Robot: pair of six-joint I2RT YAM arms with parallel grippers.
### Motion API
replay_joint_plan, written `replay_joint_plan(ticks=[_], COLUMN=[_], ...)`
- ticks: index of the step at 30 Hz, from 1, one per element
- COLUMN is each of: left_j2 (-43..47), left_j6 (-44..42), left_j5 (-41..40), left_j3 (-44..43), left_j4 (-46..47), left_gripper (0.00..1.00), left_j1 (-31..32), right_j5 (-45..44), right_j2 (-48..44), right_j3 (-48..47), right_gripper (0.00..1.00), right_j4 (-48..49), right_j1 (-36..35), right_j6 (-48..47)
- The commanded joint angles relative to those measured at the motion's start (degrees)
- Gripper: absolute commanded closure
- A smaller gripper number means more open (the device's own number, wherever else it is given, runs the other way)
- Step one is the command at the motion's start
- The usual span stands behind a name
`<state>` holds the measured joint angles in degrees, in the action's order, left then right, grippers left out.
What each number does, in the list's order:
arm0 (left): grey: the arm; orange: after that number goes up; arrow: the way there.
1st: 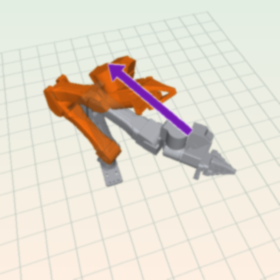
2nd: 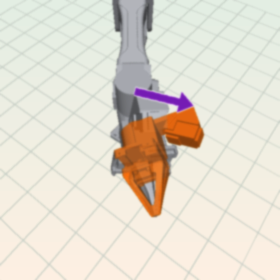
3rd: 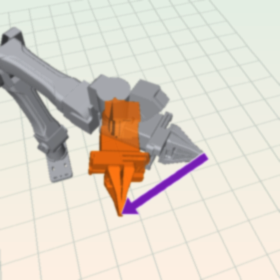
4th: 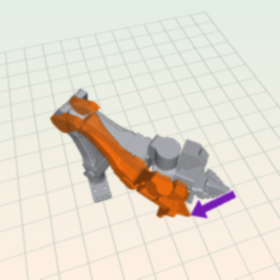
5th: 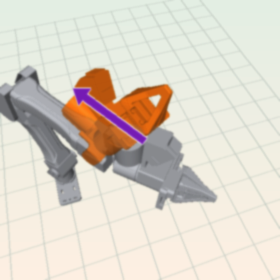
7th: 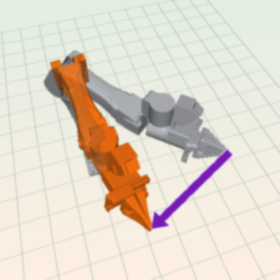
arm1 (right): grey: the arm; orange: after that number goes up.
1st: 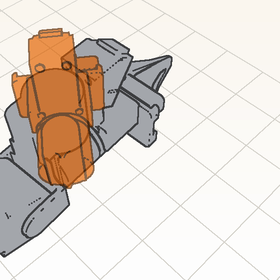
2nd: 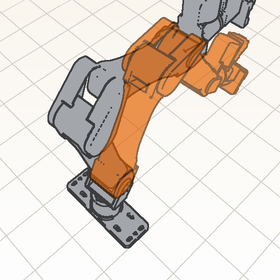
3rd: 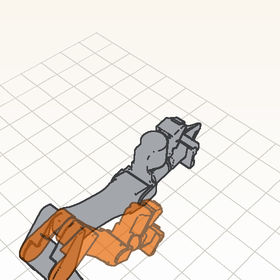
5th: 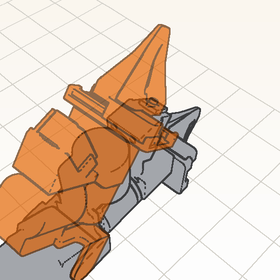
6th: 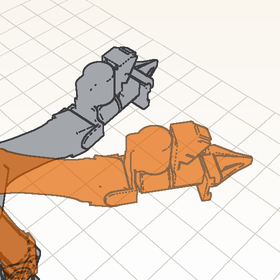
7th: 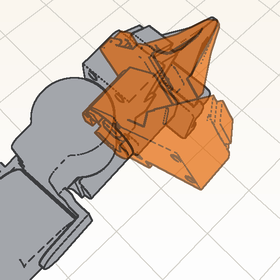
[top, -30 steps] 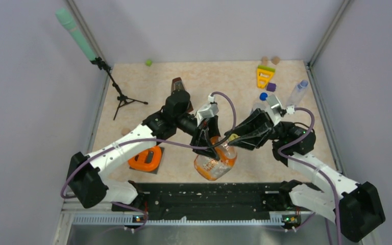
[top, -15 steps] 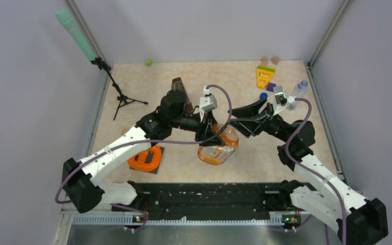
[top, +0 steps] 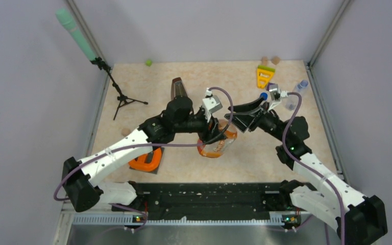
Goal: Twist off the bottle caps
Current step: Unscrew the bottle cap from the plastic bottle.
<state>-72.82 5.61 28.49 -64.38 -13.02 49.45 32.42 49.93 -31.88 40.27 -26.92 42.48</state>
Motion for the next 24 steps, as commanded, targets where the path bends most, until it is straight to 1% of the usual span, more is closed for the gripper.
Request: replay_joint_plan(ticks=[1,5,15,17,20,21,22,23,24], left_j2=[2.77,2.93,2.18,2.16,2.13,2.07,2.07,2.06,2.16], left_j6=[-0.10,-0.48,-1.16,-1.23,-1.46,-1.55,-1.68,-1.69,-1.66], left_j5=[-11.61,-15.90,-17.69,-17.94,-17.92,-17.90,-17.86,-17.93,-17.94], left_j3=[0.37,0.27,-0.51,-0.56,-0.61,-0.72,-0.71,-0.70,-0.69], left_j4=[2.38,2.29,1.20,1.02,1.06,1.00,0.93,0.99,1.05], left_gripper=[1.00,1.00,1.00,1.00,1.00,1.00,1.00,1.00,1.00], left_j1=[1.52,2.84,4.57,4.75,4.78,4.78,4.78,4.78,4.76], right_j5=[-2.24,-2.36,-4.11,-4.33,-4.85,-4.98,-5.14,-5.25,-5.08], right_j2=[-0.06,0.09,-0.18,-0.17,-0.18,-0.21,-0.20,-0.26,-0.23], right_j3=[-2.72,-3.13,-2.61,-2.57,-2.18,-2.10,-2.05,-2.11,-2.12], right_gripper=[0.43,0.45,0.47,0.50,0.59,0.65,0.74,0.78,0.81], right_j4=[-2.11,-3.22,-1.80,-1.97,-1.82,-1.74,-1.69,-1.68,-1.59], right_j1=[0.37,0.37,0.35,0.37,0.37,0.35,0.36,0.37,0.37], right_j6=[-0.68,-0.90,-0.64,-0.63,-0.53,-0.53,-0.47,-0.47,-0.47])
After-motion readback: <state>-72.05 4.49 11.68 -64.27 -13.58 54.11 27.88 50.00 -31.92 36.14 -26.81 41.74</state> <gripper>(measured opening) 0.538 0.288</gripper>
